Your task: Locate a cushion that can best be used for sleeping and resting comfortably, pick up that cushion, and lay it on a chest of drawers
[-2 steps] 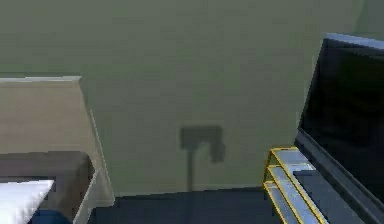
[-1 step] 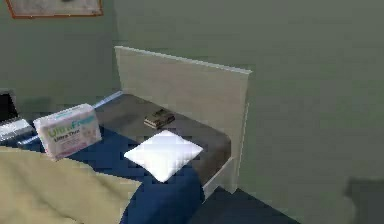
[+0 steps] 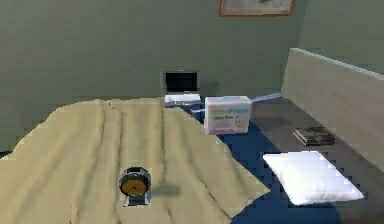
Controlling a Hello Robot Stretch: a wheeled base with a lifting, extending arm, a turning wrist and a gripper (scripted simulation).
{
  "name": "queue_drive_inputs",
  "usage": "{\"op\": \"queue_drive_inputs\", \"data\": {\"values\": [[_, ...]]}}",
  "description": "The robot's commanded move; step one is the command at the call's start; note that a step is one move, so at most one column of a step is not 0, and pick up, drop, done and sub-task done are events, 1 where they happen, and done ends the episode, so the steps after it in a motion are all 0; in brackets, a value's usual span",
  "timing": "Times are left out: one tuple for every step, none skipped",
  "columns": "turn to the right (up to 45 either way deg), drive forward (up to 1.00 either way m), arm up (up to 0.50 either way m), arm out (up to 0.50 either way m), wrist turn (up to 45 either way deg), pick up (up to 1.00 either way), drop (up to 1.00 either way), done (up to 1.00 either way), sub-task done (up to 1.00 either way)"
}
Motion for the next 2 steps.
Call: {"op": "queue_drive_inputs", "data": {"values": [[-45.0, 0.00, 0.00, 0.00, 0.0, 0.00, 0.00, 0.00, 0.00], [-9.0, 0.00, 0.00, 0.00, 0.0, 0.00, 0.00, 0.00, 0.00]]}}
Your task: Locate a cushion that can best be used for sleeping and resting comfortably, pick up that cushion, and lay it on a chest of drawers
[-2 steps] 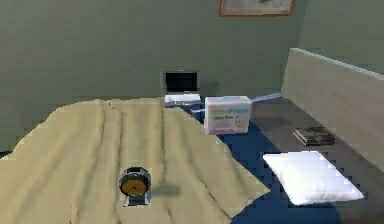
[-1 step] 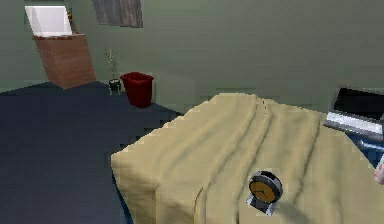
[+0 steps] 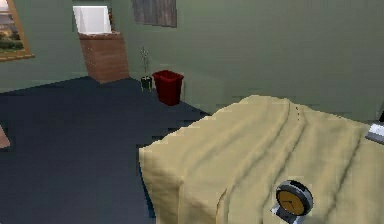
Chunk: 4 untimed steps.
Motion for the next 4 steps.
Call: {"op": "queue_drive_inputs", "data": {"values": [[0.0, 0.00, 0.50, 0.00, 0.0, 0.00, 0.00, 0.00, 0.00], [0.0, 0.00, 0.28, 0.00, 0.0, 0.00, 0.00, 0.00, 0.00], [0.0, 0.00, 0.00, 0.44, 0.0, 0.00, 0.00, 0.00, 0.00], [0.0, 0.00, 0.00, 0.00, 45.0, 0.00, 0.00, 0.00, 0.00]]}}
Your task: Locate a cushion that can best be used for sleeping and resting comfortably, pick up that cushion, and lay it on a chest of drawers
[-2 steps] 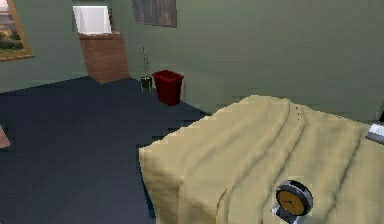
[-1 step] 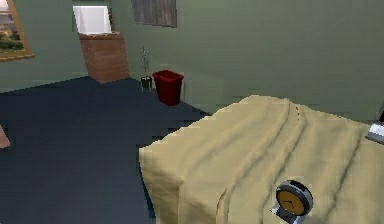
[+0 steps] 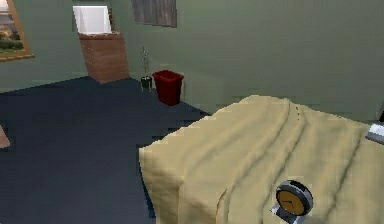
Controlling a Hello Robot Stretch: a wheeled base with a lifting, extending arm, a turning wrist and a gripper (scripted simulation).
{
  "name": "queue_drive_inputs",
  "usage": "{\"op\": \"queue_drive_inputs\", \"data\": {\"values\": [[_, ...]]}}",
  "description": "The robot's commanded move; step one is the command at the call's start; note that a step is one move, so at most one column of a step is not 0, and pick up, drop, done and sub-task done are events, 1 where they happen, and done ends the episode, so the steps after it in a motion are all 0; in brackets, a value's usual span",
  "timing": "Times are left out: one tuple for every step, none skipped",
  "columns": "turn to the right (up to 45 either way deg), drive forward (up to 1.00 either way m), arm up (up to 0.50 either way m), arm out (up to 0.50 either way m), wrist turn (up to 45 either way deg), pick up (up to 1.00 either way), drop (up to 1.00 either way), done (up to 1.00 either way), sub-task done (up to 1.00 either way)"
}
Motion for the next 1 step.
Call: {"op": "queue_drive_inputs", "data": {"values": [[0.0, 0.00, 0.00, 0.00, 45.0, 0.00, 0.00, 0.00, 0.00]]}}
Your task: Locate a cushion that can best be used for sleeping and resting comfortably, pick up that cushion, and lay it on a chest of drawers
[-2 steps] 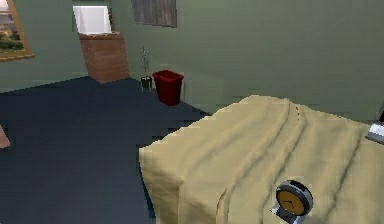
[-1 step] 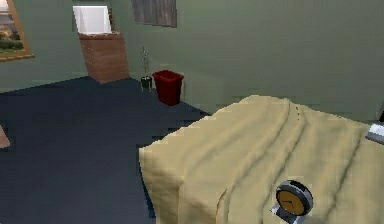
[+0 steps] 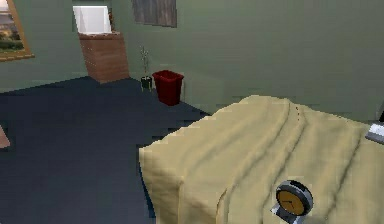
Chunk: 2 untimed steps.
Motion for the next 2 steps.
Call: {"op": "queue_drive_inputs", "data": {"values": [[0.0, 0.00, 0.00, 0.02, 0.0, 0.00, 0.00, 0.00, 0.00], [0.0, 0.00, 0.00, 0.00, 45.0, 0.00, 0.00, 0.00, 0.00]]}}
